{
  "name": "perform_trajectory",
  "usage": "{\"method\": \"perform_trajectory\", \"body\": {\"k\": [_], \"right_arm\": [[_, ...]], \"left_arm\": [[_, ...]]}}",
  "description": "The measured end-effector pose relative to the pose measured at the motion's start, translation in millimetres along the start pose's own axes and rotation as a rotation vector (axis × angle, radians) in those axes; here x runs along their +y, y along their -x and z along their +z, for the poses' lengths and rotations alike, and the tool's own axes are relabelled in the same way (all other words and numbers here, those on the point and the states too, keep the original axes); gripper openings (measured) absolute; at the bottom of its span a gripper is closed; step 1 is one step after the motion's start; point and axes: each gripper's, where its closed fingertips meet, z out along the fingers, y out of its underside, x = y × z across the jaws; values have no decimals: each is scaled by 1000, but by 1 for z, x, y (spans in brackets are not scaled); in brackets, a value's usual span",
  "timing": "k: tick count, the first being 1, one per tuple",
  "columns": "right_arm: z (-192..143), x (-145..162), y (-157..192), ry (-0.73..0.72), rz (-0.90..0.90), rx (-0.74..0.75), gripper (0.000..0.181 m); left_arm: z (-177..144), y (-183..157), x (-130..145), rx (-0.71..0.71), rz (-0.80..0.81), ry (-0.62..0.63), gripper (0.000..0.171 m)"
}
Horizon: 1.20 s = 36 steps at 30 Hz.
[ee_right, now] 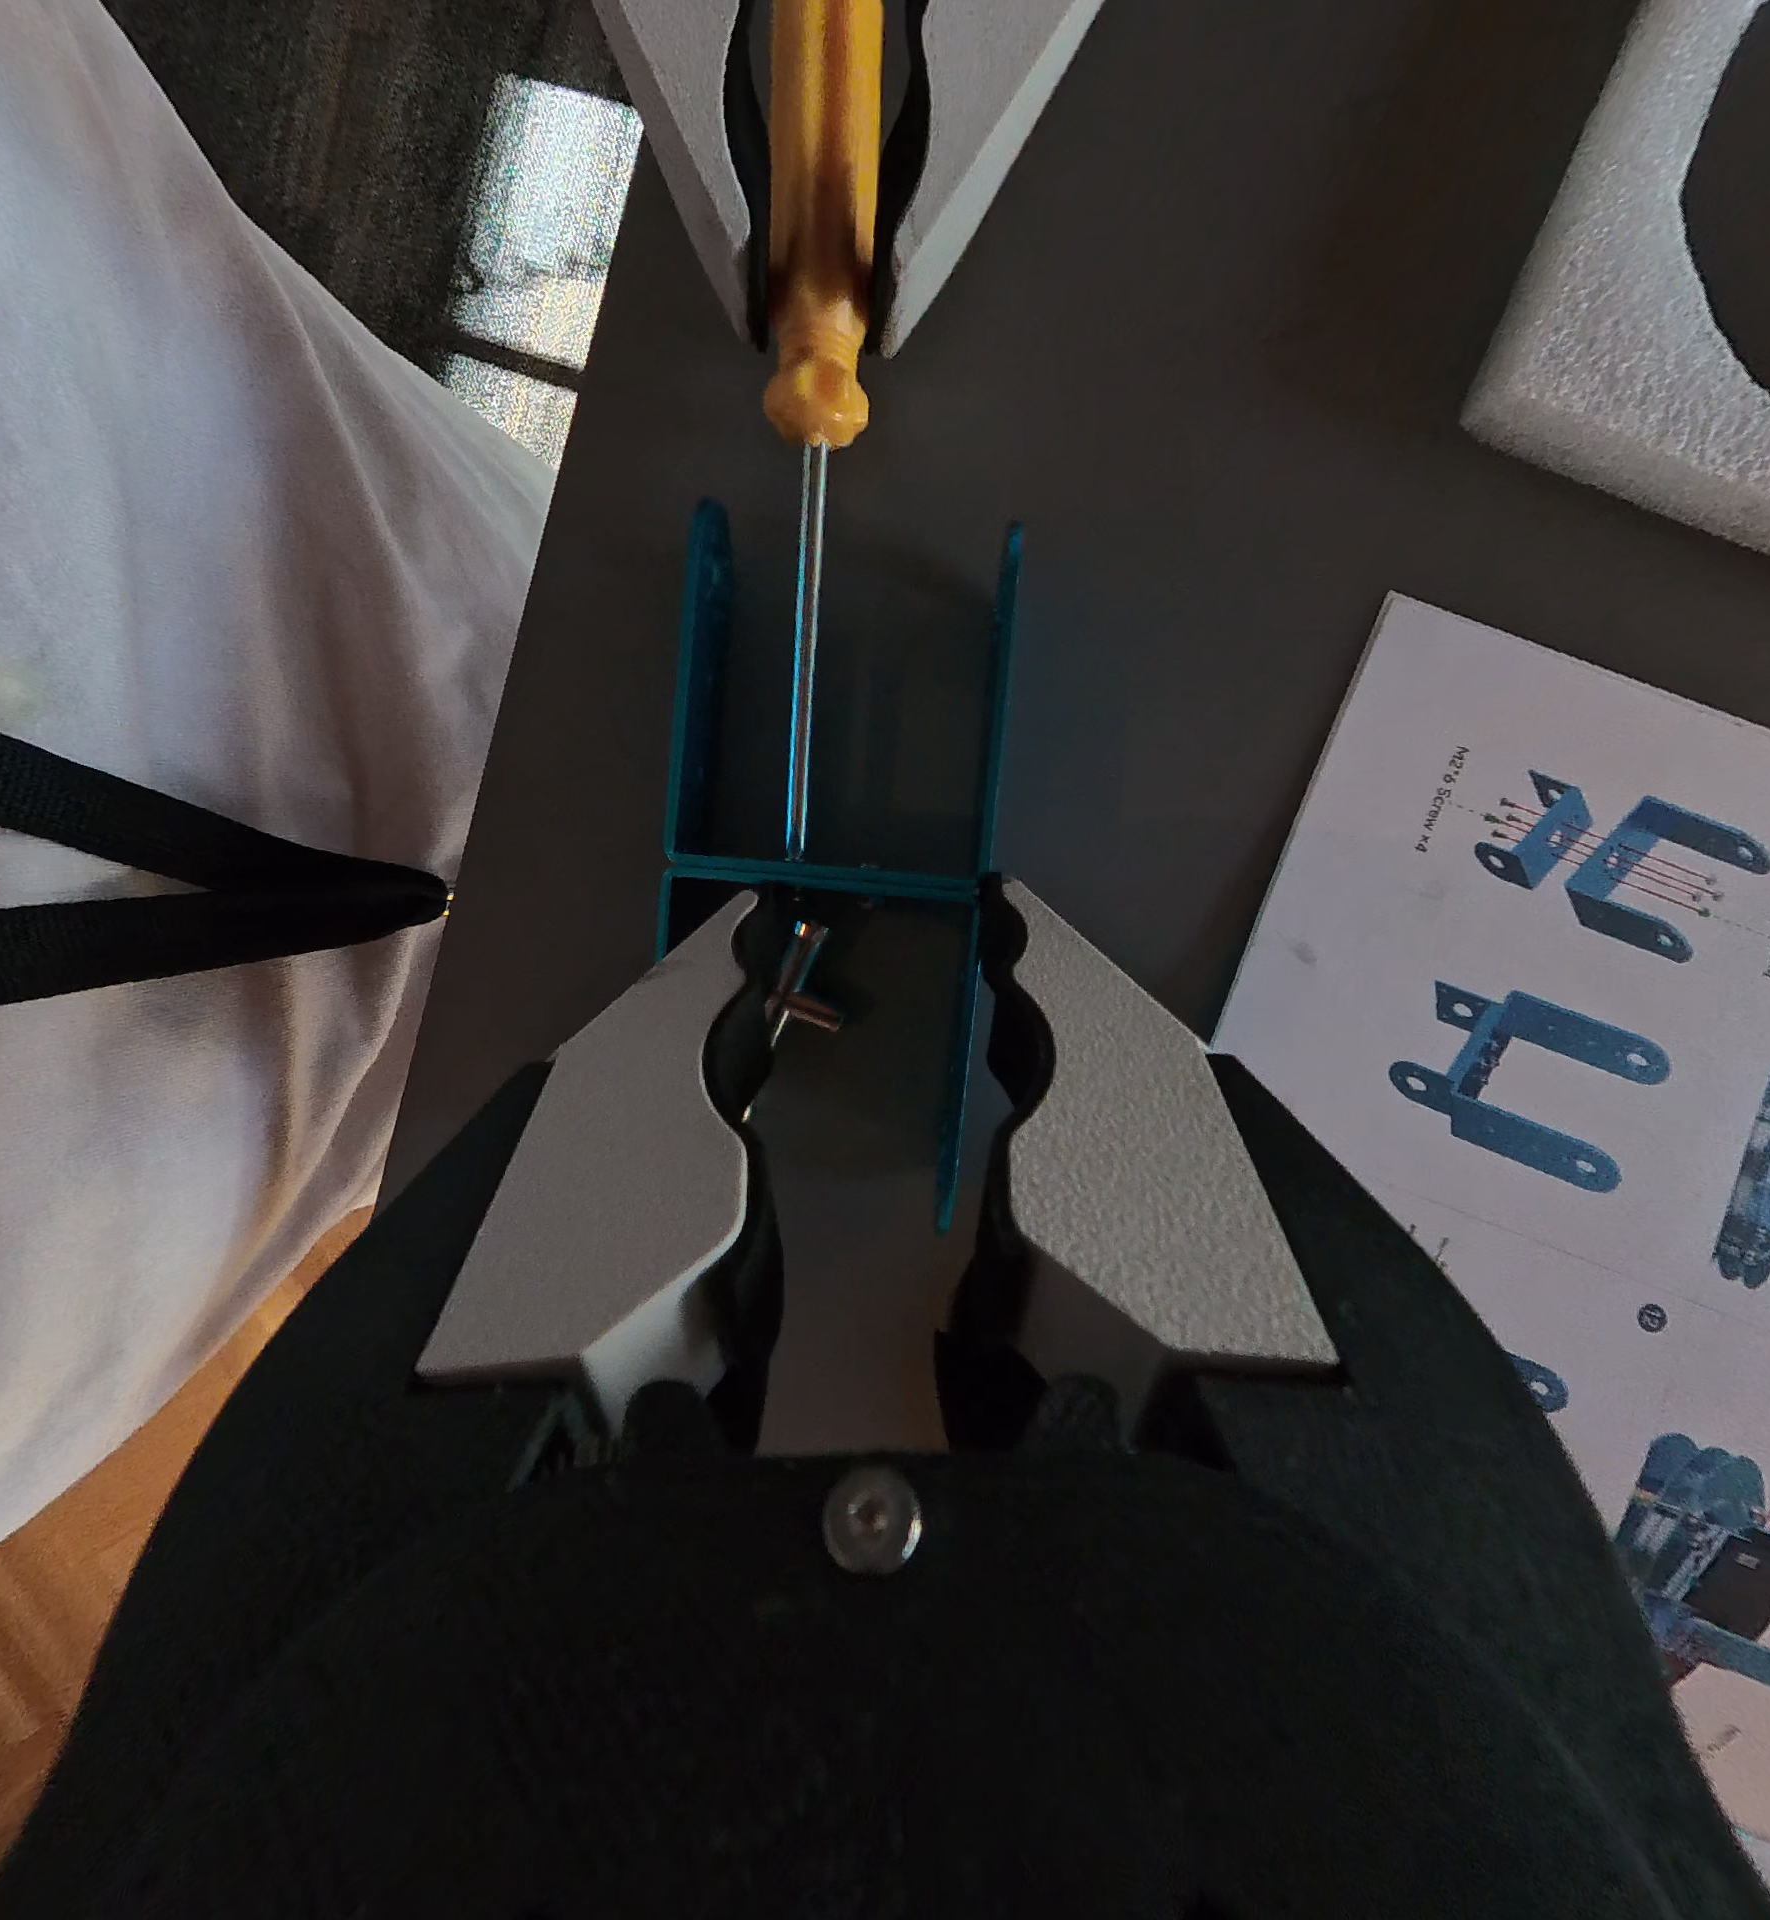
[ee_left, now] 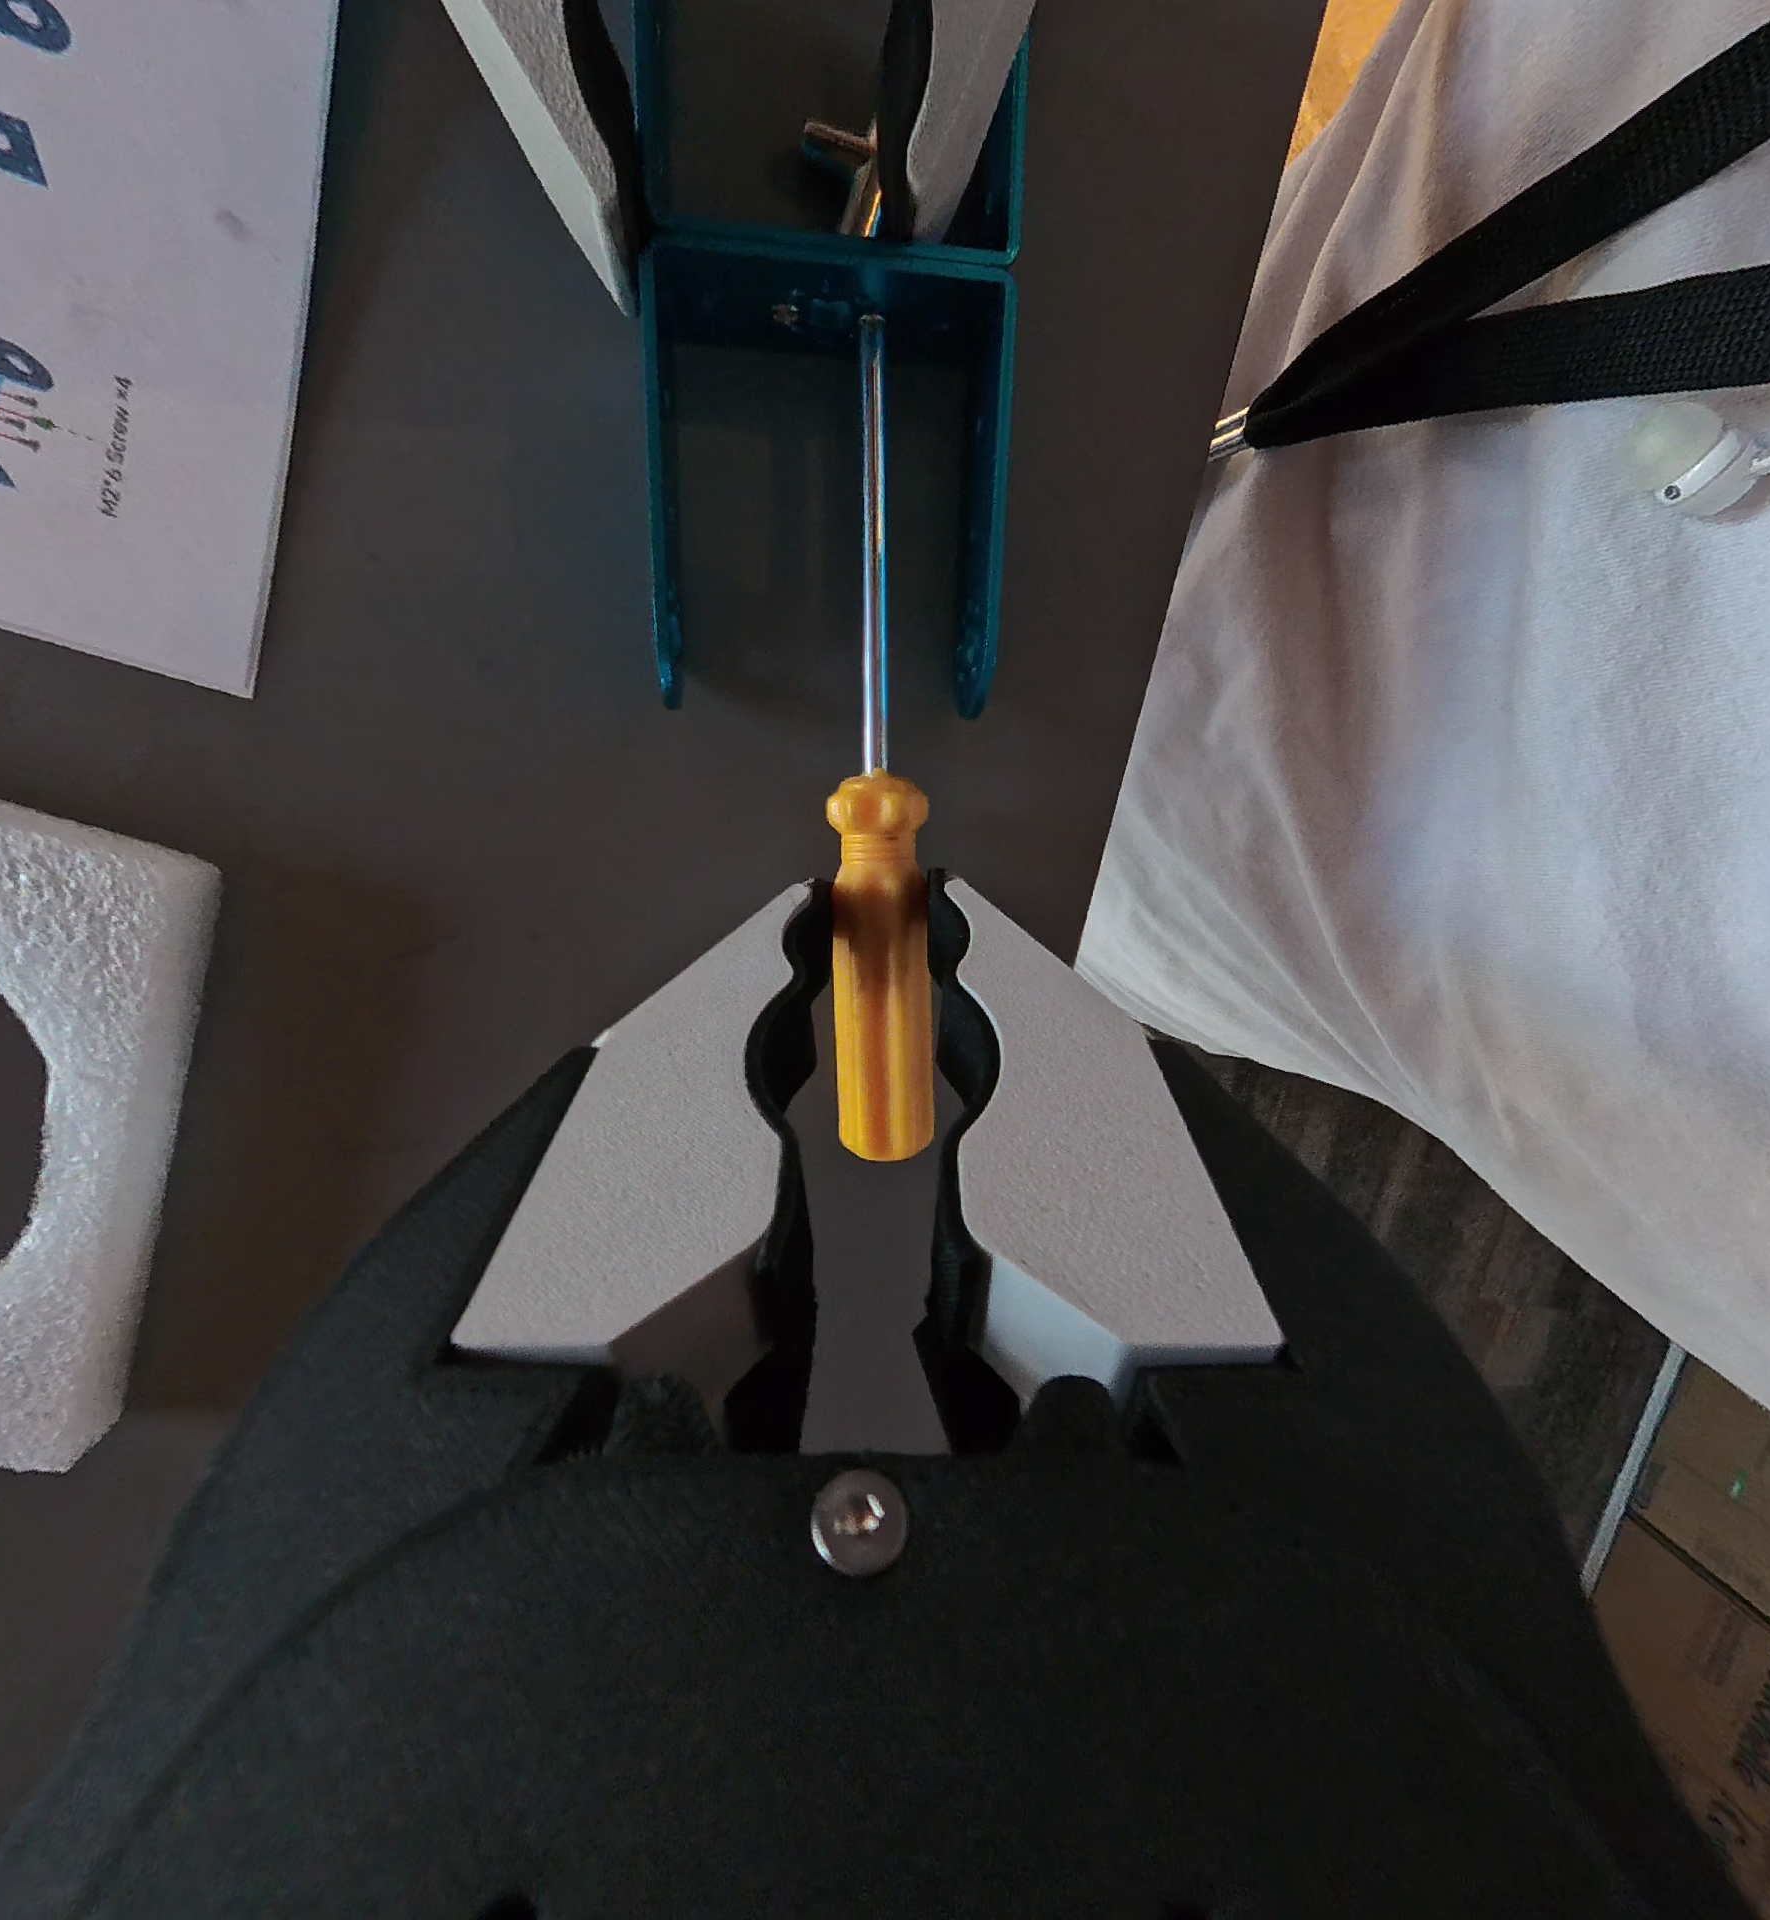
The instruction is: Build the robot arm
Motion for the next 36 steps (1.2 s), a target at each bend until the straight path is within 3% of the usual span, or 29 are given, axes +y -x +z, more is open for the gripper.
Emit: {"method": "perform_trajectory", "body": {"k": [16, 31, 36], "right_arm": [[-3, 0, 5, 6, 110, -154, 38], [-6, -1, 2, -9, 124, -234, 40], [-6, -1, 0, -7, 118, -196, 35]], "left_arm": [[2, 4, 0, -11, 31, 7, 17], [3, 3, 2, -22, 40, -7, 17], [2, 3, 1, -25, 33, -14, 17]]}}
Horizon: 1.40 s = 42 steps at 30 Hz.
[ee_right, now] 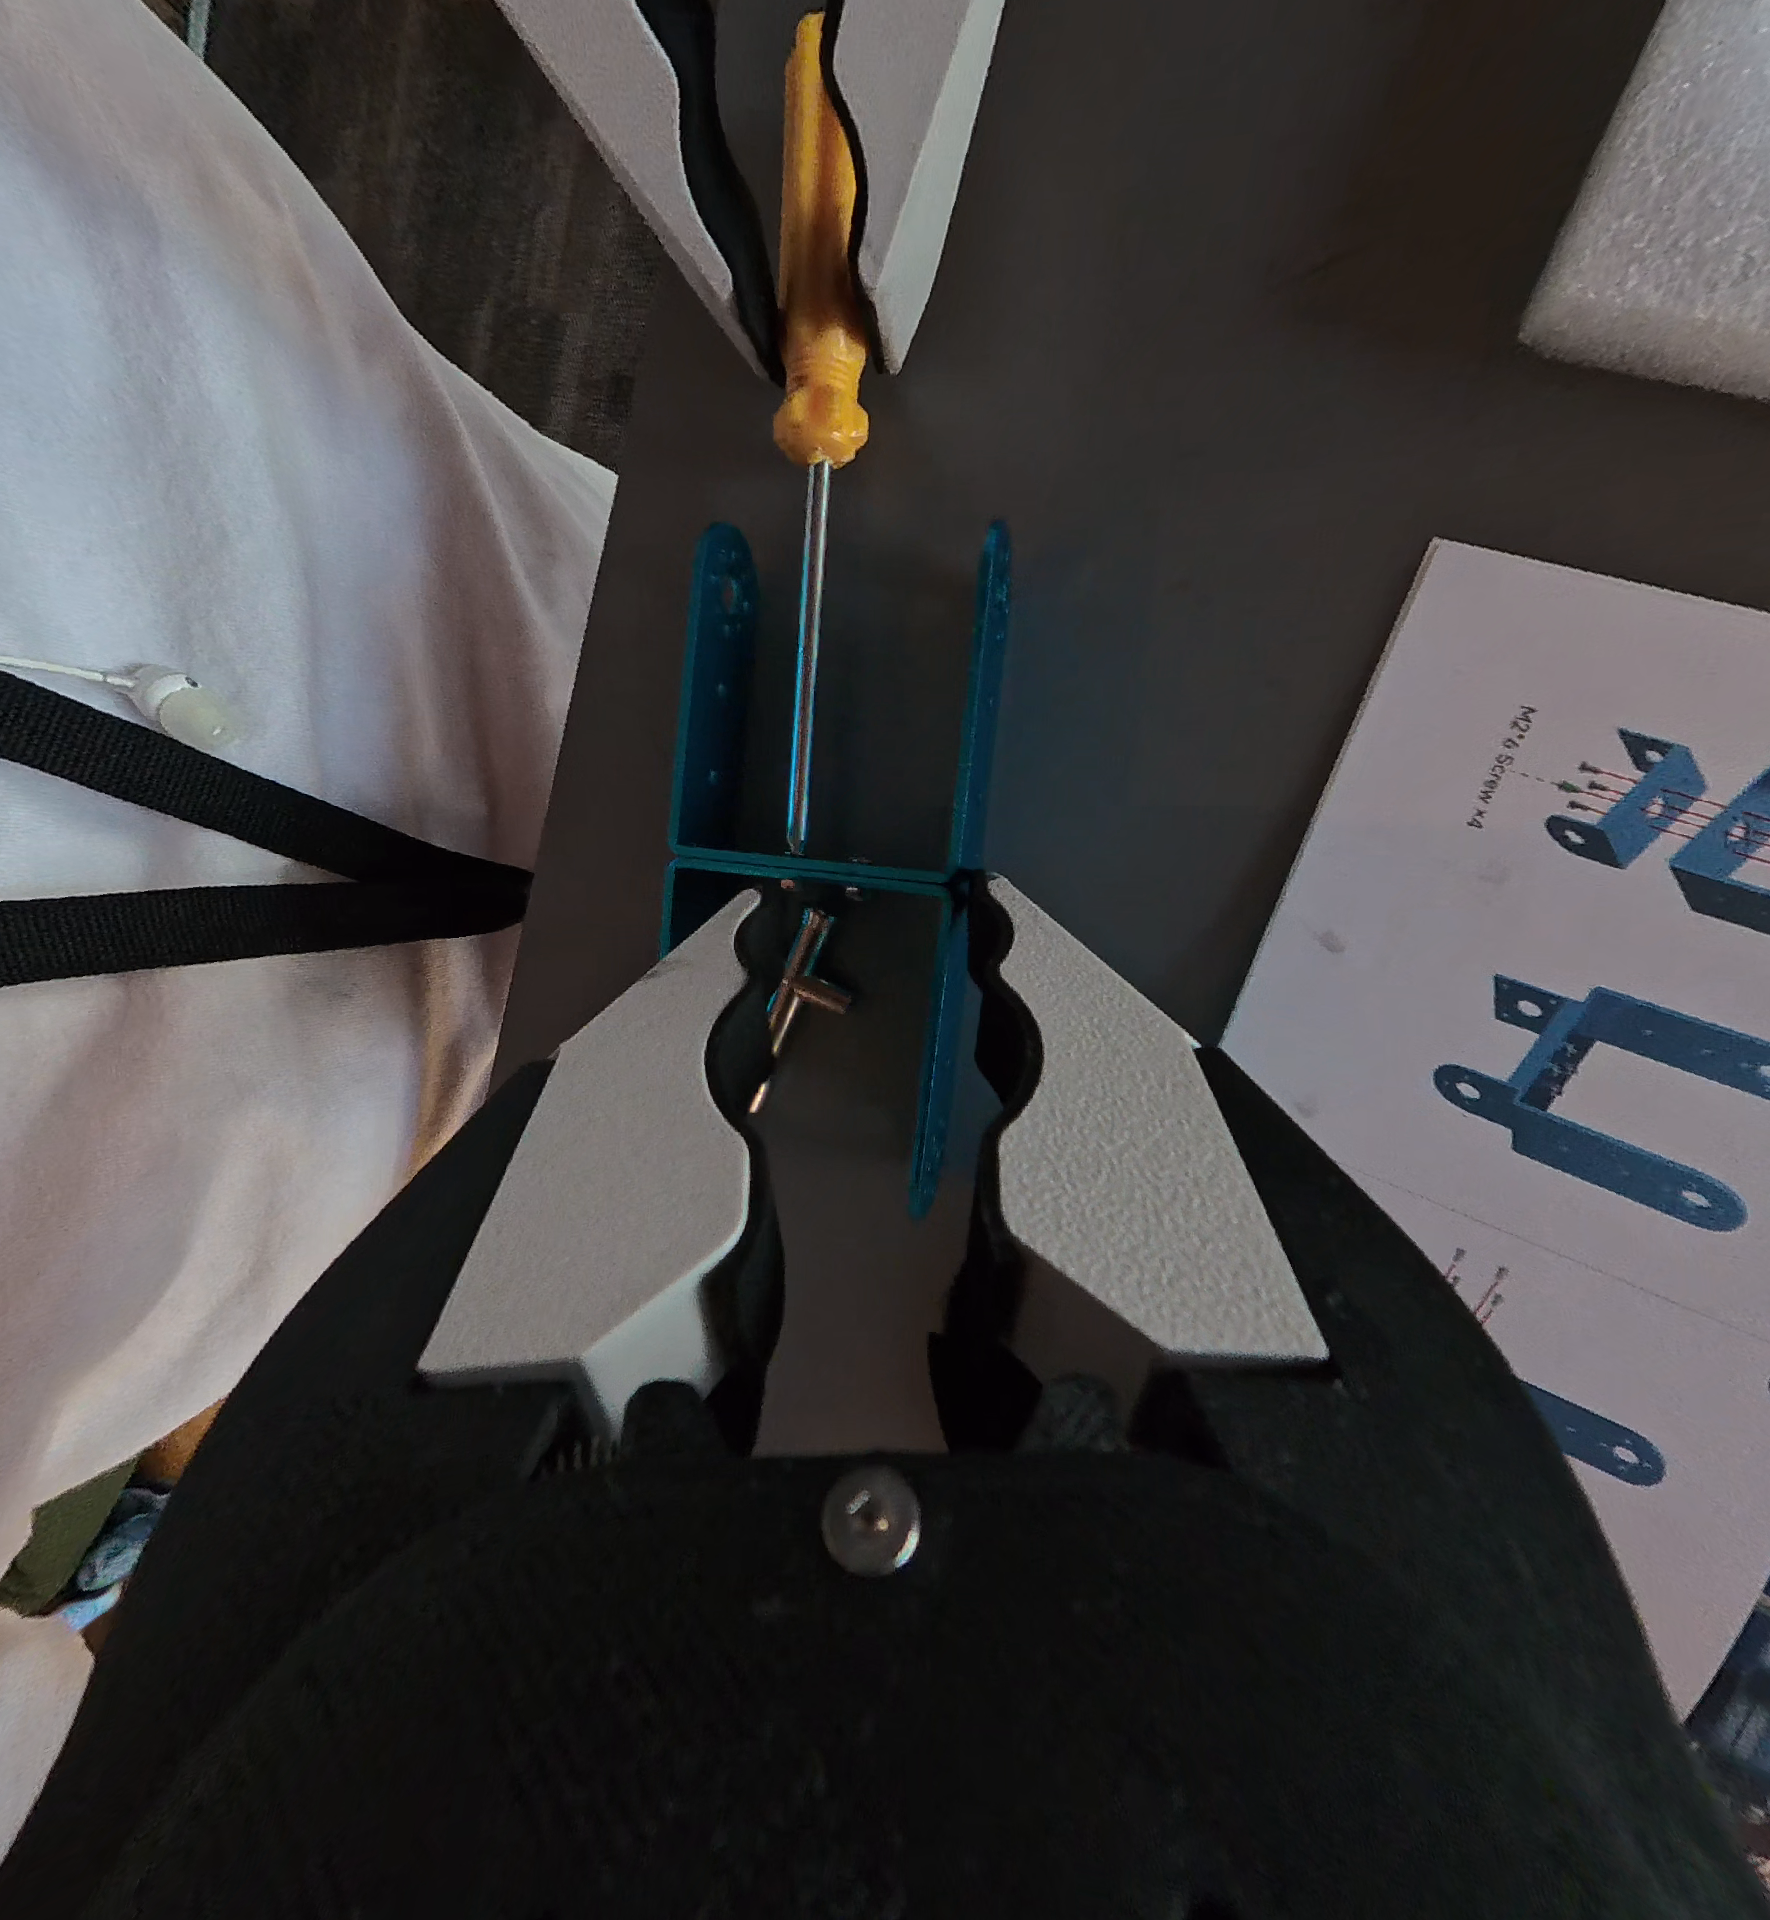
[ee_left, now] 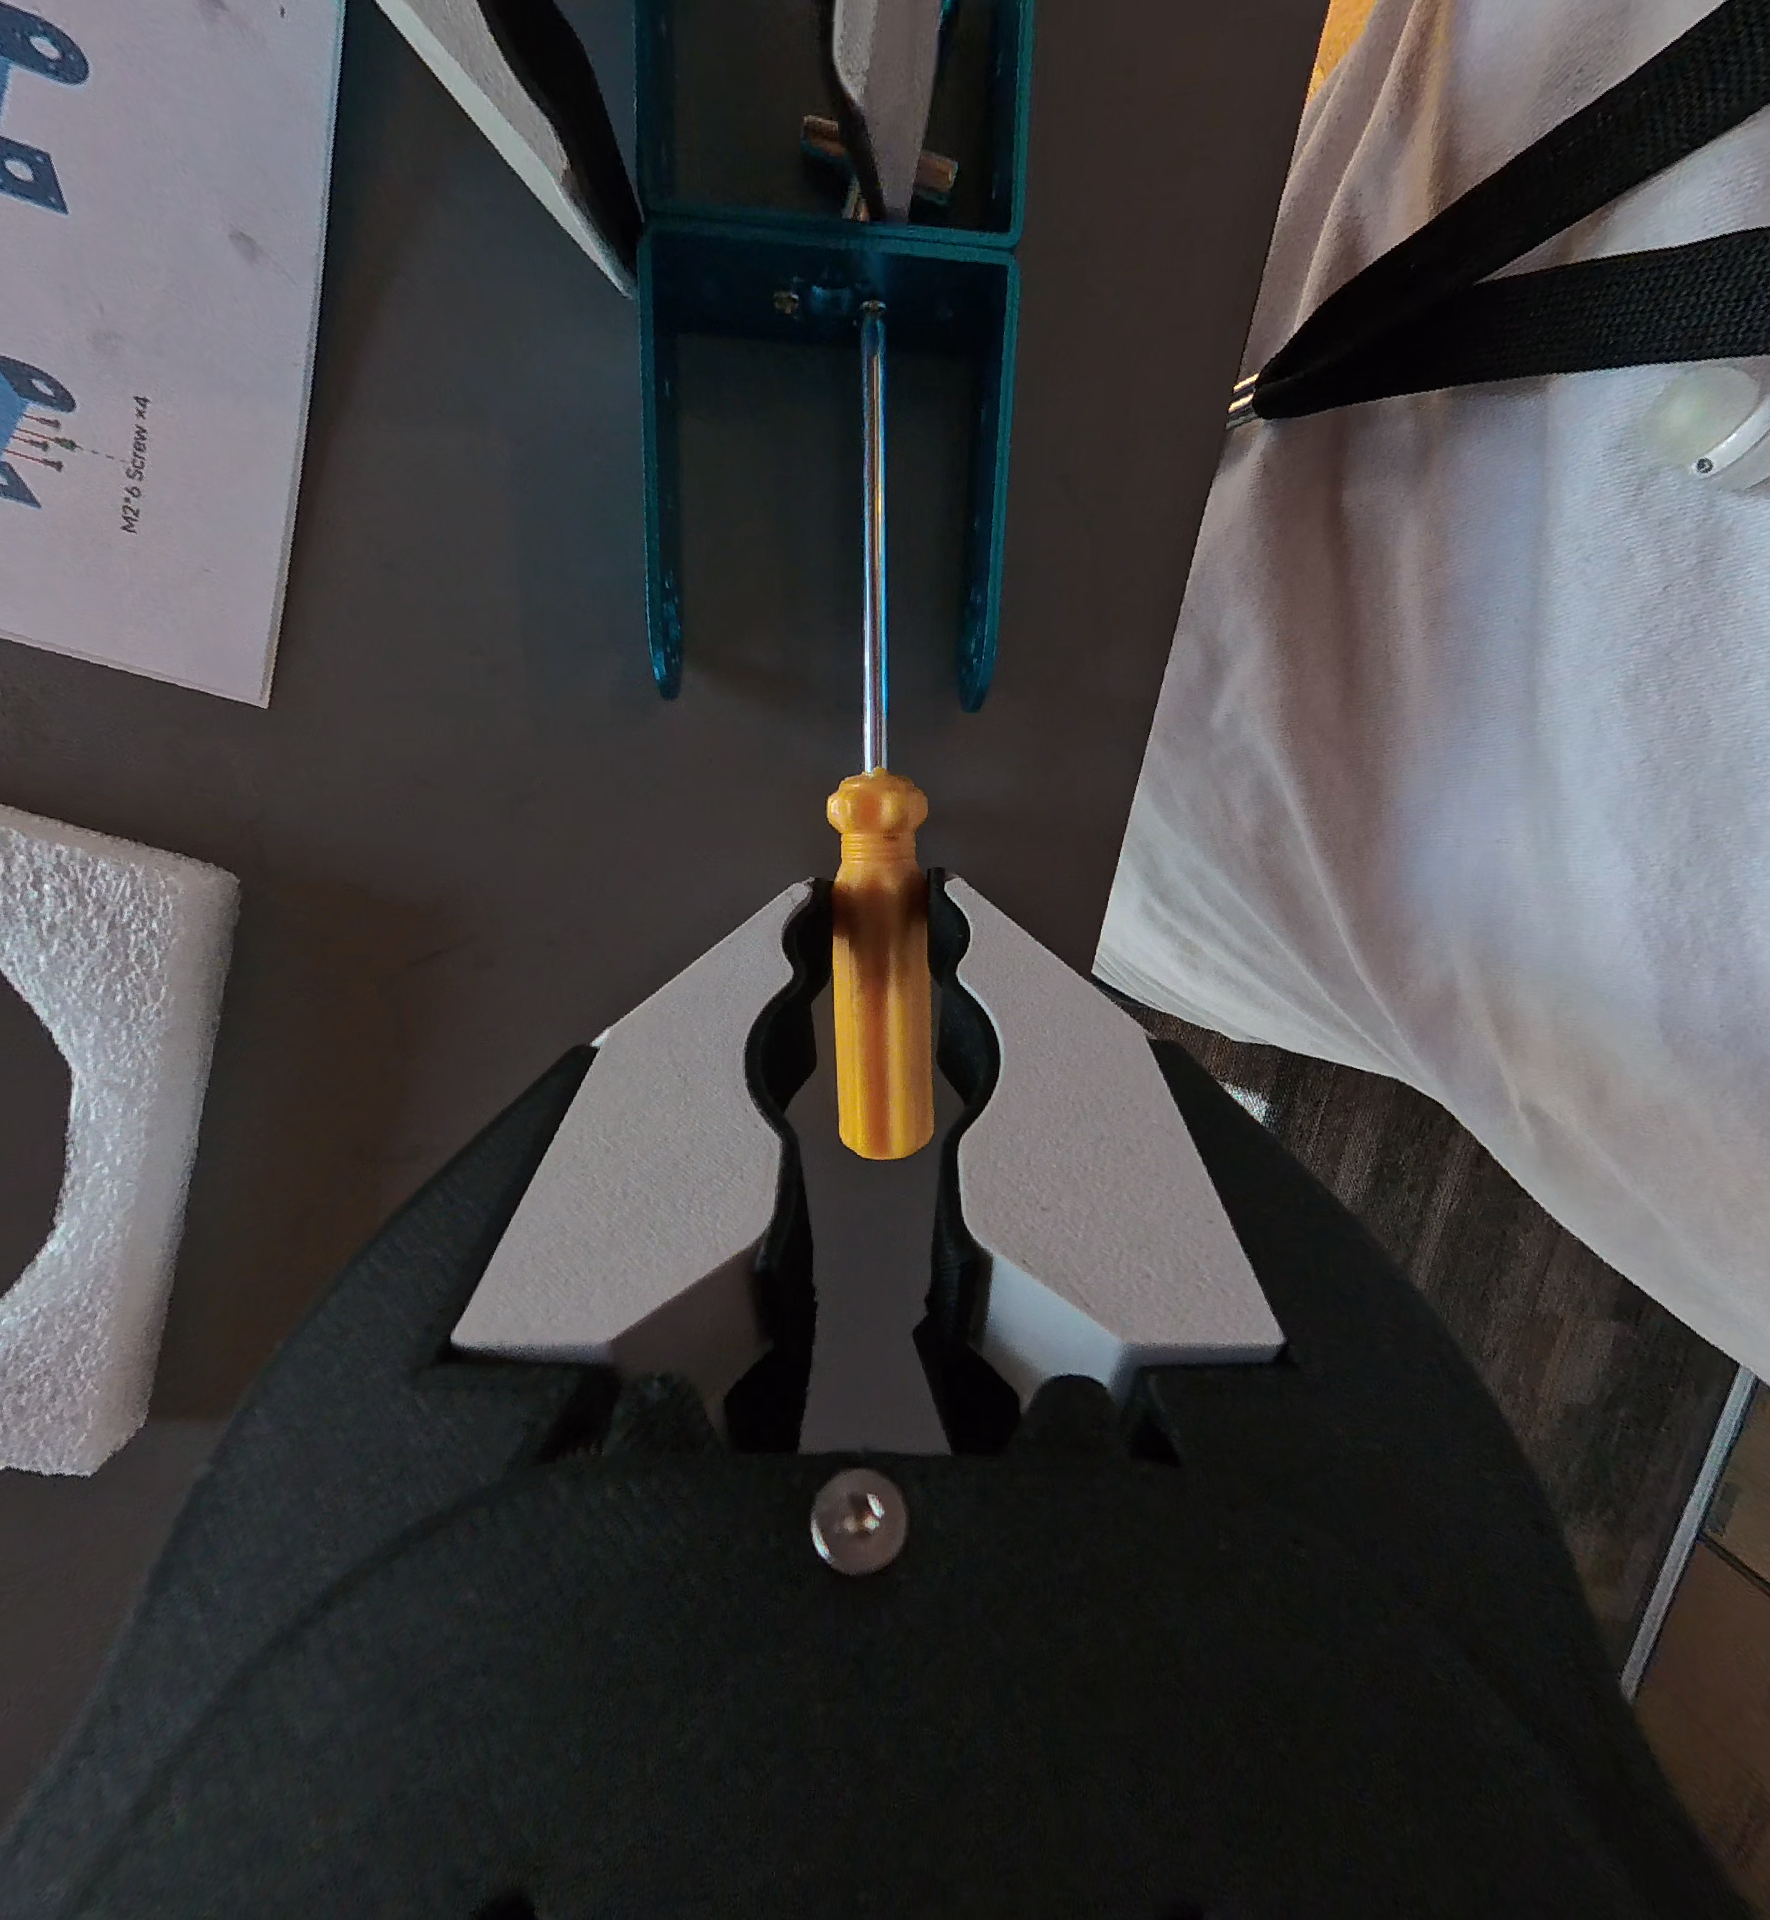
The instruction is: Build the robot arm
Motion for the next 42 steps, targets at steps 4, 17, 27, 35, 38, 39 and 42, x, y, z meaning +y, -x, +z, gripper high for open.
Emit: {"method": "perform_trajectory", "body": {"k": [4, 17, 27, 35, 38, 39, 42], "right_arm": [[2, 0, 1, 14, -5, 30, 39], [1, 6, 0, 21, -26, 50, 41], [6, 5, 0, 36, -5, 69, 38], [4, 7, 2, 49, 23, 51, 37], [3, 7, 1, 45, 40, 29, 37], [3, 7, 1, 45, 46, 24, 37], [3, 8, 0, 48, 47, 18, 37]], "left_arm": [[1, -1, 0, -2, 1, 4, 17], [2, -1, 0, -6, 1, 18, 17], [-1, 0, -4, -8, 12, 15, 17], [0, 2, -6, -4, 27, 22, 17], [2, 3, -6, 0, 26, 21, 17], [2, 4, -6, 0, 25, 19, 16], [2, 5, -6, 0, 24, 17, 16]]}}
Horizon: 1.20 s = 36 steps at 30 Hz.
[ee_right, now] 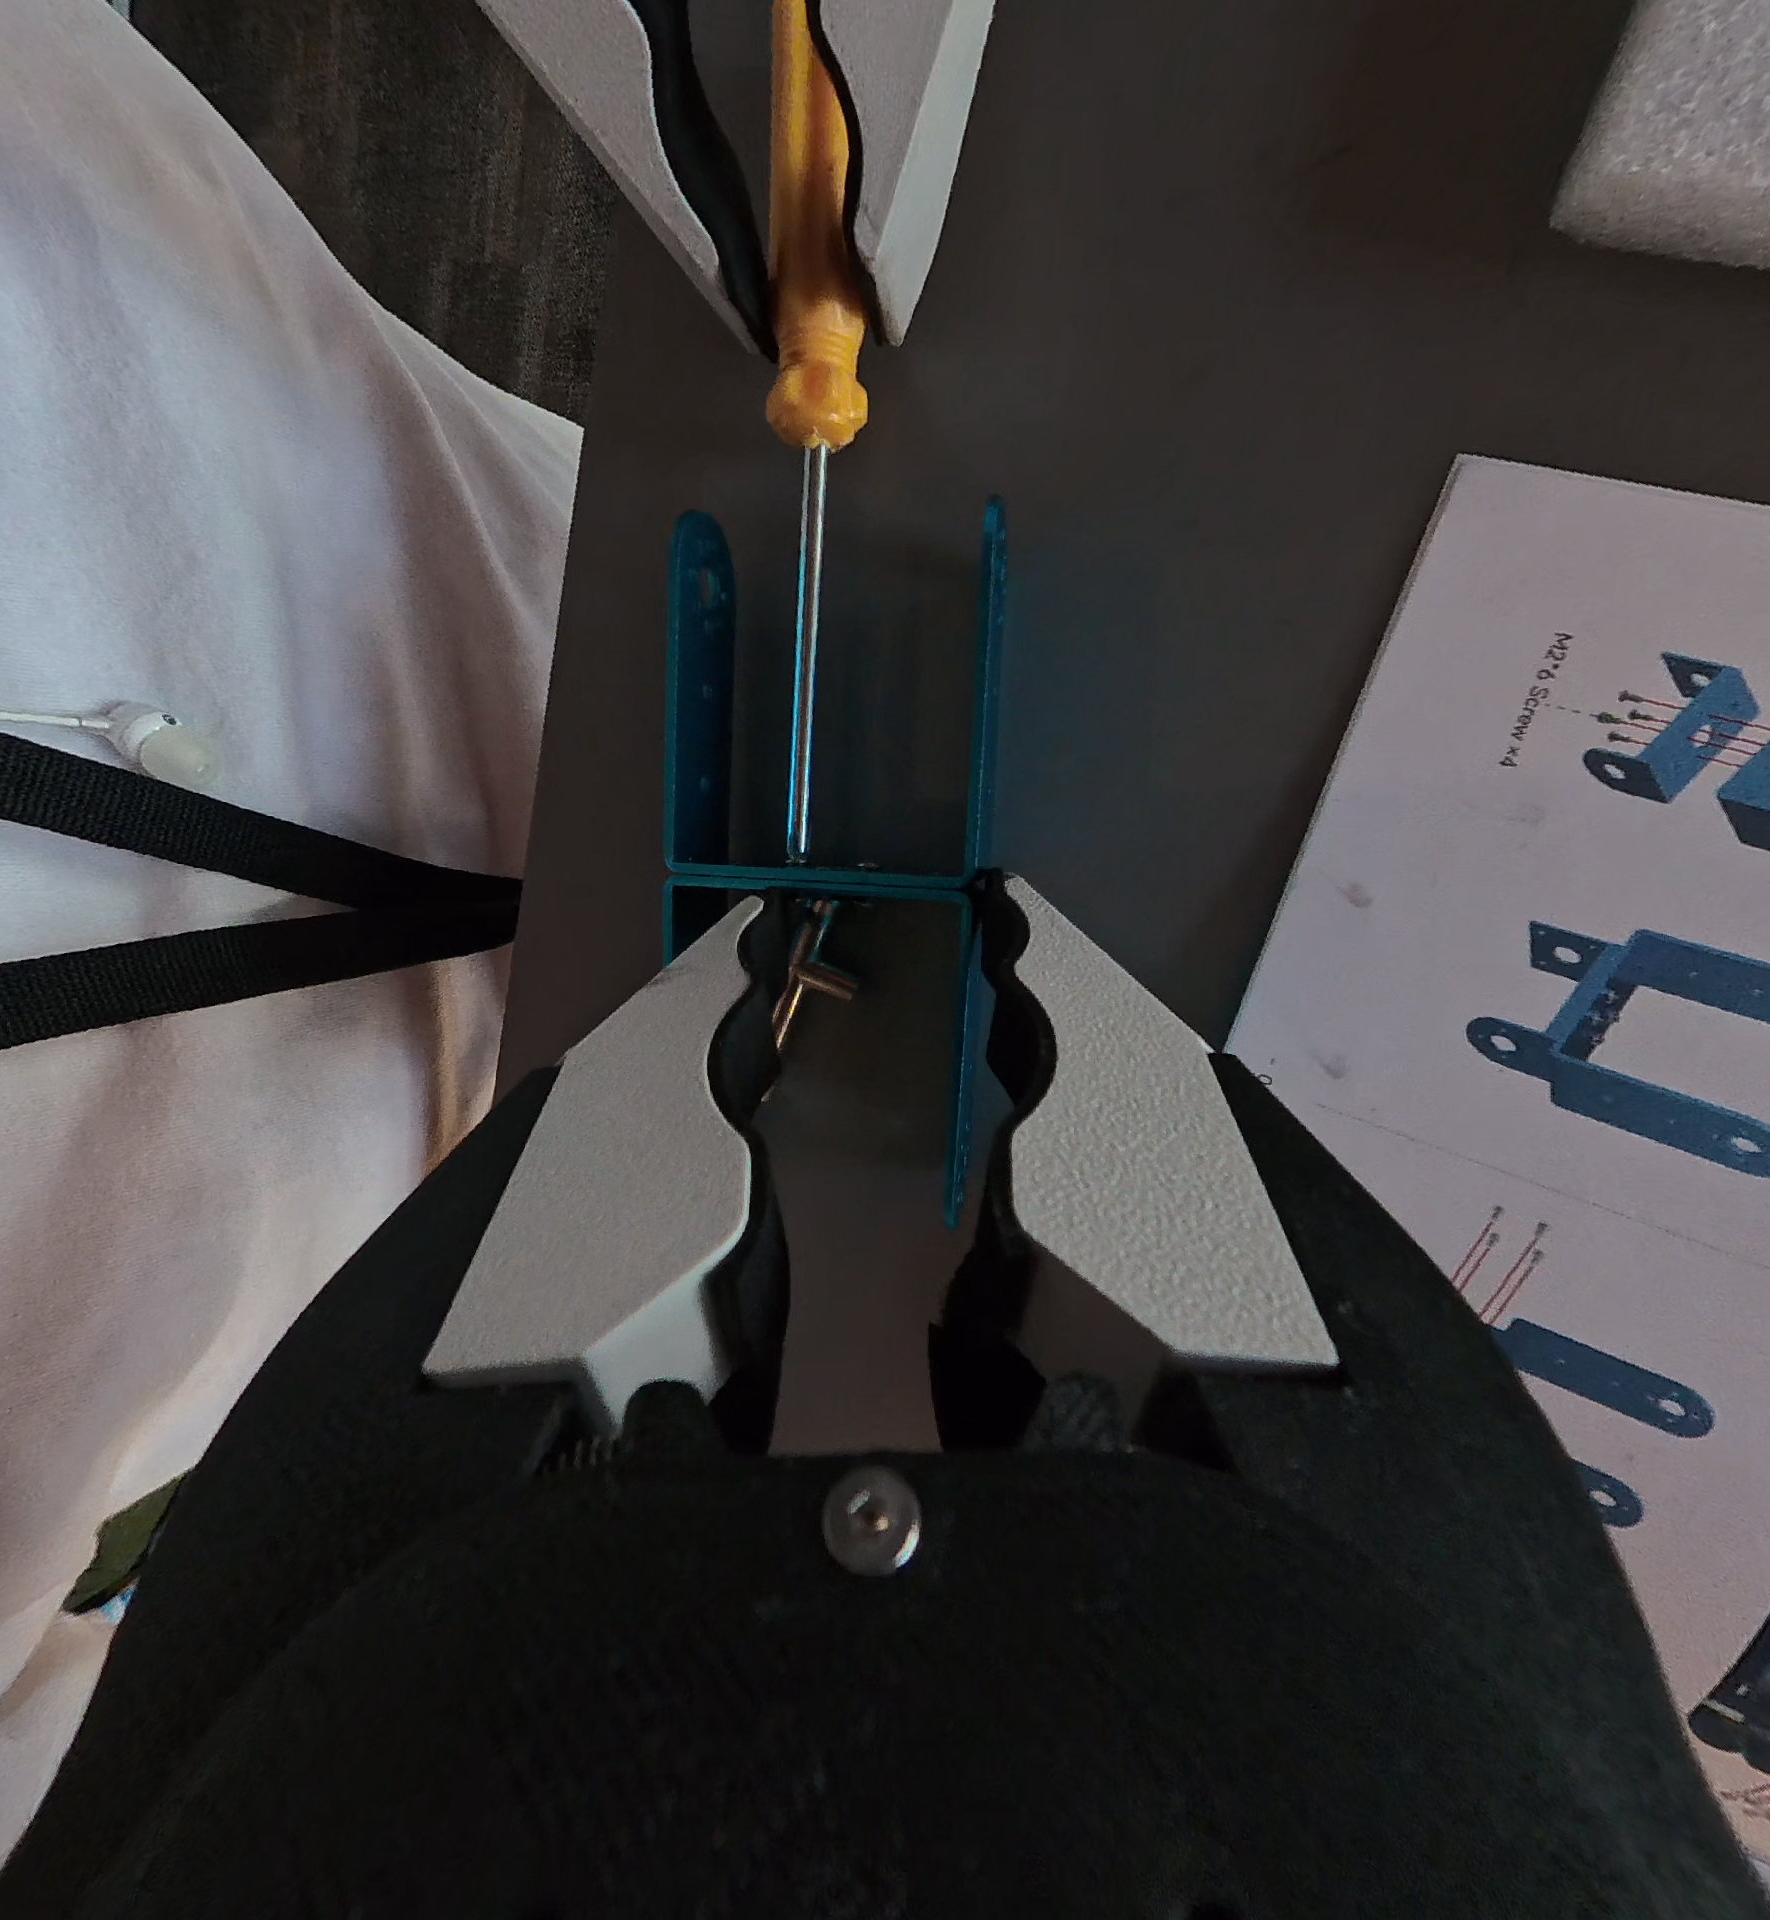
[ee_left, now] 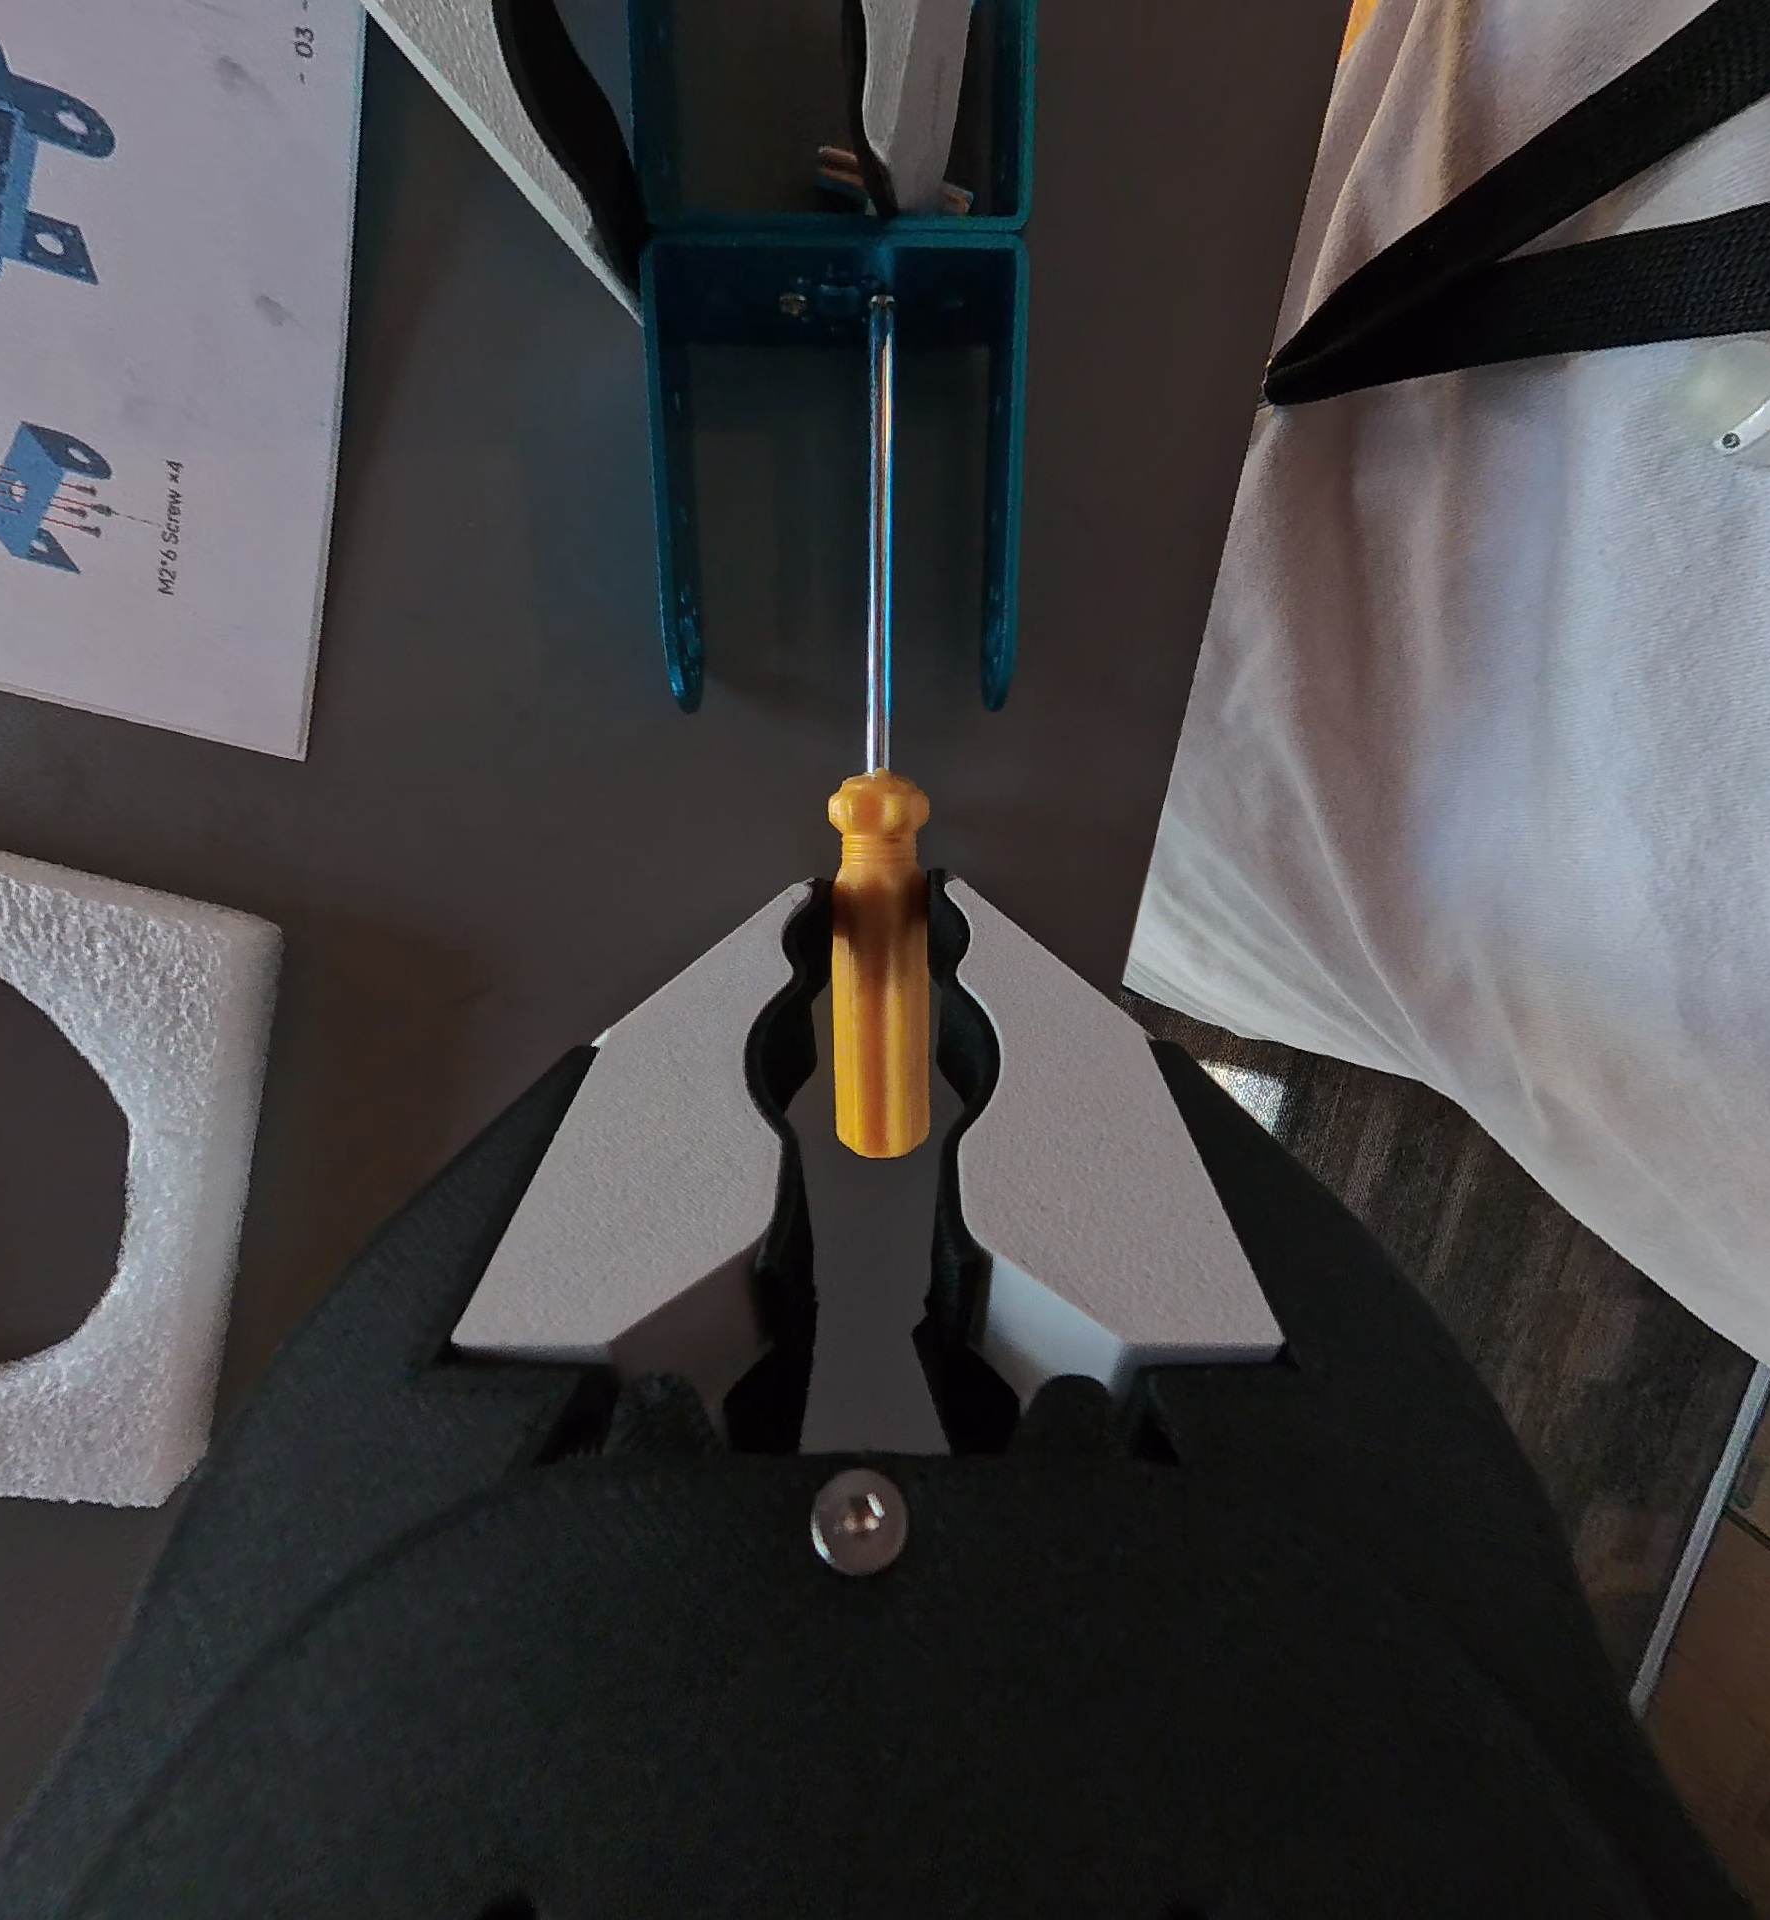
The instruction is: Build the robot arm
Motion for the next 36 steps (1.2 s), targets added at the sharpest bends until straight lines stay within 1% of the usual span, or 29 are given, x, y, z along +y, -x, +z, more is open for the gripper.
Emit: {"method": "perform_trajectory", "body": {"k": [6, 9, 11, 13, 14, 16, 17, 18, 19, 20, 22, 23, 24, 25, 26, 28, 29, 31, 32, 34, 36], "right_arm": [[1, -1, 0, 6, -8, 1, 37], [2, -6, -5, -21, 7, 14, 37], [2, -9, -4, -40, 43, -32, 39], [-2, -12, -4, -58, 70, -63, 51], [-5, -13, -4, -67, 74, -63, 54], [-13, -11, -10, -80, 65, -9, 51], [-19, -11, -15, -99, 59, 35, 50], [-27, -13, -18, -139, 49, 83, 45], [-36, -17, -23, -200, 37, 147, 41], [-48, -22, -32, -268, 19, 249, 39], [-78, -27, -53, -383, -44, 544, 40], [-94, -22, -66, -390, -46, 722, 42], [-110, -13, -80, -372, -21, 895, 55], [-122, -1, -91, -334, 27, 1028, 71], [-132, 13, -102, -284, 108, 1142, 81], [-159, 46, -120, -163, 274, 1383, 84], [-172, 59, -124, -133, 339, 1494, 81], [-190, 77, -124, -116, 454, 1639, 67], [-194, 83, -122, -116, 509, 1678, 67], [-198, 90, -116, -133, 598, 1711, 67], [-198, 92, -110, -157, 637, 1733, 64]], "left_arm": [[1, 0, 2, -1, 3, 8, 17], [0, 4, 8, -23, 3, 21, 17], [-4, 3, 10, -18, -10, -4, 17], [-8, 3, 13, -18, -24, -25, 17], [-10, 5, 16, -29, -23, -32, 17], [-13, 5, 21, -28, -36, -53, 17], [-15, 5, 23, -24, -44, -68, 17], [-16, 5, 26, -26, -48, -84, 17], [-18, 5, 29, -30, -52, -97, 17], [-21, 5, 32, -35, -56, -112, 17], [-27, 5, 36, -43, -67, -158, 17], [-31, 6, 37, -47, -72, -188, 17], [-35, 8, 37, -53, -73, -216, 17], [-38, 10, 37, -63, -66, -239, 17], [-40, 12, 37, -76, -54, -257, 17], [-45, 17, 34, -99, -29, -298, 17], [-47, 19, 31, -103, -18, -324, 17], [-50, 21, 24, -97, -3, -377, 17], [-52, 21, 21, -94, 5, -403, 17], [-53, 19, 18, -82, 20, -442, 17], [-51, 21, 18, -92, 23, -456, 17]]}}
